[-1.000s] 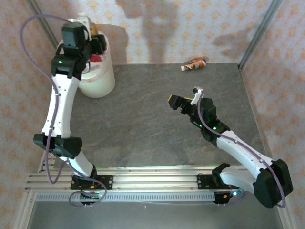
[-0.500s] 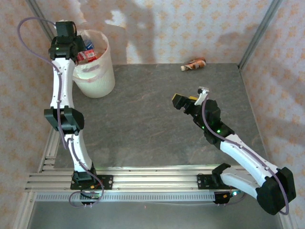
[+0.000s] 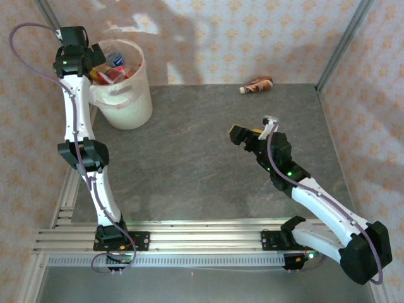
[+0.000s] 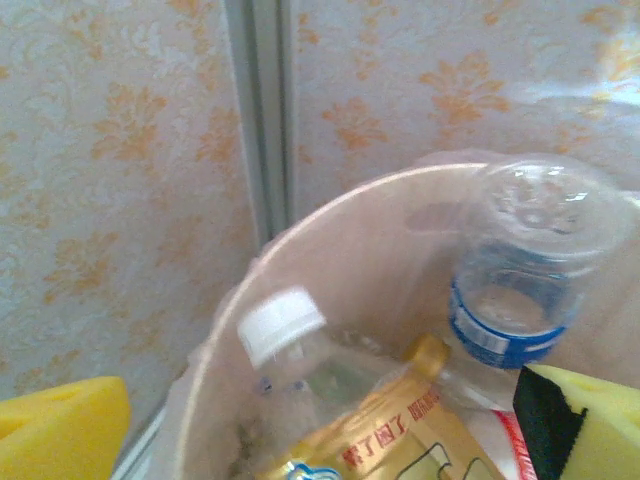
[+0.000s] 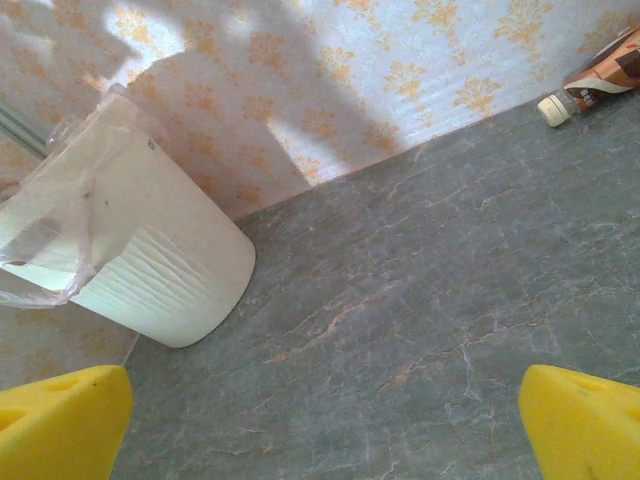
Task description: Put the plastic bottles in the bin
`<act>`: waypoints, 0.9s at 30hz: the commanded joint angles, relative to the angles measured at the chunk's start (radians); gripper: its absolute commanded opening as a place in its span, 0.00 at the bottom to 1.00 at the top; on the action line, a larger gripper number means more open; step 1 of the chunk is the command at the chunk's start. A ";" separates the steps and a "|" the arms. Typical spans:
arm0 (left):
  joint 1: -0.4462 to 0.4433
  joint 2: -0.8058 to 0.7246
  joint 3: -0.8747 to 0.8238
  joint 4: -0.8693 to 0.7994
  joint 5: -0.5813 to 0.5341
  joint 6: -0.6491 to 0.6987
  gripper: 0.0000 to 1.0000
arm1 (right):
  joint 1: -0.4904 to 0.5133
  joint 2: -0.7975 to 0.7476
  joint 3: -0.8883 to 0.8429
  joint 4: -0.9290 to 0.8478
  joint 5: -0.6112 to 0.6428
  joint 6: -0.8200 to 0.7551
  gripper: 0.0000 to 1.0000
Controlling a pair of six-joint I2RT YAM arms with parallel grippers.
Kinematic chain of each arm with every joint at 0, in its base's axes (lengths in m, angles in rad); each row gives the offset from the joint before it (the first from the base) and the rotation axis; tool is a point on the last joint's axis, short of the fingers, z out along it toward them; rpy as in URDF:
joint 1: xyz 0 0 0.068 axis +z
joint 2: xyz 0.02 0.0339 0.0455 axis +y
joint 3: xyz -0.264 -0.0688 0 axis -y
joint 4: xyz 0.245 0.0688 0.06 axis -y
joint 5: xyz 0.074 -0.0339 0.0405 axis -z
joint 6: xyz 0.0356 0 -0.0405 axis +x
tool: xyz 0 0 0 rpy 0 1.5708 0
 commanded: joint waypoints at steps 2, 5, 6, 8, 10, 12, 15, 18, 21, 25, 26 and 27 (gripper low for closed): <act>-0.006 -0.080 0.032 0.016 0.123 -0.066 1.00 | 0.006 -0.015 -0.022 -0.018 0.032 0.000 0.99; -0.006 -0.072 0.032 0.009 0.202 -0.095 1.00 | 0.006 -0.020 -0.025 -0.023 0.043 -0.001 0.99; -0.006 -0.068 0.031 0.006 0.230 -0.109 1.00 | 0.005 -0.021 -0.025 -0.026 0.047 0.000 0.99; -0.006 -0.058 0.023 0.014 0.334 -0.145 1.00 | 0.005 -0.025 -0.026 -0.031 0.054 -0.002 0.99; -0.009 -0.043 0.009 0.024 0.428 -0.197 1.00 | 0.005 -0.029 -0.031 -0.034 0.060 -0.004 0.99; -0.018 -0.023 0.003 0.012 0.477 -0.229 1.00 | 0.005 -0.033 -0.036 -0.035 0.065 0.000 0.99; -0.047 -0.001 -0.016 -0.035 0.462 -0.218 1.00 | 0.005 -0.036 -0.042 -0.039 0.080 0.007 0.99; -0.067 0.003 -0.071 -0.052 0.465 -0.218 1.00 | 0.005 -0.036 -0.044 -0.044 0.082 0.011 0.99; -0.073 0.001 -0.100 -0.104 0.433 -0.235 1.00 | 0.005 -0.037 -0.041 -0.057 0.081 0.007 0.99; -0.073 -0.036 -0.139 -0.080 0.461 -0.260 1.00 | 0.005 -0.042 -0.042 -0.064 0.084 0.003 0.99; -0.075 -0.046 -0.137 -0.055 0.507 -0.269 1.00 | 0.005 -0.042 -0.040 -0.070 0.092 0.004 0.99; -0.078 -0.054 -0.132 -0.035 0.542 -0.276 1.00 | 0.005 -0.043 -0.038 -0.078 0.102 0.009 0.99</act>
